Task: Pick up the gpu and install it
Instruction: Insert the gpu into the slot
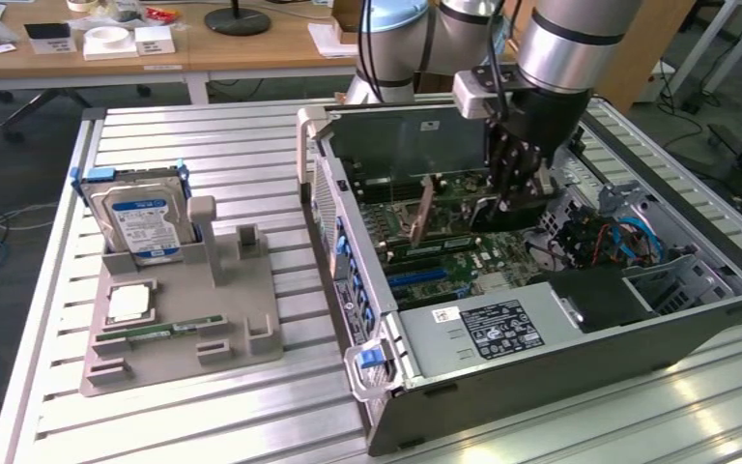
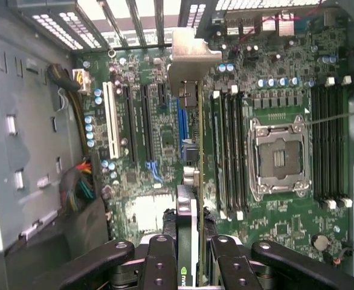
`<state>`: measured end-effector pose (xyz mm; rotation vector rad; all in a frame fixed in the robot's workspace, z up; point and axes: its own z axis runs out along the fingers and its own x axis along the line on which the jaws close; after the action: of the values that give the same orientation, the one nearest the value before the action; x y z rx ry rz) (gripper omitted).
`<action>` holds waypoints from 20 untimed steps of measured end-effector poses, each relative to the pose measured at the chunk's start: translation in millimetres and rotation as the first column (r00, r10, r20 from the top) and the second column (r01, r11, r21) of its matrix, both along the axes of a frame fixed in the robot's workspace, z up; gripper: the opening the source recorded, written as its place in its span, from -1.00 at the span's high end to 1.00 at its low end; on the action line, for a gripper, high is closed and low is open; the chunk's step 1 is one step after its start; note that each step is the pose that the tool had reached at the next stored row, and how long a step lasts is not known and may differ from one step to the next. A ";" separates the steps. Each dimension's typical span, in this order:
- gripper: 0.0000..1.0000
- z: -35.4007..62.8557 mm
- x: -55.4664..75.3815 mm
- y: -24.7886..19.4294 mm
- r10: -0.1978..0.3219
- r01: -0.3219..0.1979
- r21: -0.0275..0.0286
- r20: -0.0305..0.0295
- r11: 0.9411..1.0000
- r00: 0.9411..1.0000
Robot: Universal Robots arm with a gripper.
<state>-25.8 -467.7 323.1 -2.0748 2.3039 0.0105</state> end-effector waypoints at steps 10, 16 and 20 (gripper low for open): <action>0.47 -2.6 -6.3 0.1 0.000 0.000 0.000 0.000 1.000 1.000; 0.47 -2.6 -6.3 0.1 0.000 0.000 0.000 -0.011 1.000 1.000; 0.47 -2.6 -6.3 0.1 0.000 0.000 0.000 -0.037 1.000 0.999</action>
<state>-32.1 -467.7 320.5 -2.0923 2.3248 0.0490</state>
